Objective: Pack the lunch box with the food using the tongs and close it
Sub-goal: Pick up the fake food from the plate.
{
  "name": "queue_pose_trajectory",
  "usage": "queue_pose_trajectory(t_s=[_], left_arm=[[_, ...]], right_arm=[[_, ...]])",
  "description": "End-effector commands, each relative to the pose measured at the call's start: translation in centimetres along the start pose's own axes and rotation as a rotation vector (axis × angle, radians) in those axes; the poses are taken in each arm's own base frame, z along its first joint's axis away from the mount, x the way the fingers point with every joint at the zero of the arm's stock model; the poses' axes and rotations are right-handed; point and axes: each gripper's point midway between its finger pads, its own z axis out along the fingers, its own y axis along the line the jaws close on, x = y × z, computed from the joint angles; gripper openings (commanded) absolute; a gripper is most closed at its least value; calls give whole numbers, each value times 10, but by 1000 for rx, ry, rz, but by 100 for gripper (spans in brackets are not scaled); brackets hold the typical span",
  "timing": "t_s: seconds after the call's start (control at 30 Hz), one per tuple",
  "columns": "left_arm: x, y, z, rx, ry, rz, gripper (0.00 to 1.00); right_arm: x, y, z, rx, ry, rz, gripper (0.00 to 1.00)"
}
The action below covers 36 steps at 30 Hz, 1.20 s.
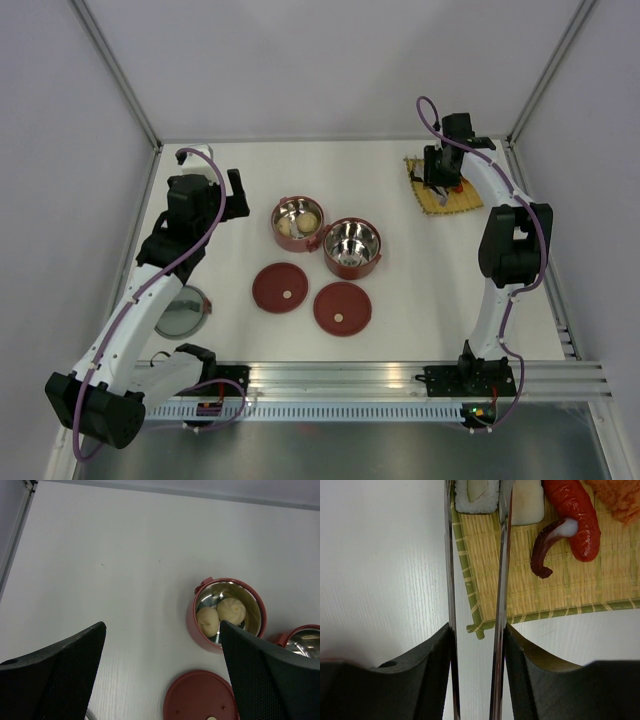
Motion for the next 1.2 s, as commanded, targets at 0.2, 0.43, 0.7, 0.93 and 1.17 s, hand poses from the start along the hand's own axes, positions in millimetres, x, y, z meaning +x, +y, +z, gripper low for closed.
queue_pose_trajectory(t_s=[0.2, 0.43, 0.7, 0.93, 1.17], left_arm=[[-13, -5, -3, 23, -31, -25, 100], [-14, -3, -3, 15, -38, -24, 100], [-14, -4, -4, 19, -35, -23, 100], [-16, -3, -6, 18, -43, -25, 100], [-20, -1, -9, 15, -59, -29, 100]], right_arm=[[1, 2, 0, -21, 23, -38, 54], [-2, 6, -1, -35, 23, -38, 44], [-12, 7, -12, -34, -13, -31, 28], [-31, 10, -36, -35, -77, -14, 23], [-33, 5, -64, -8, -121, 5, 20]])
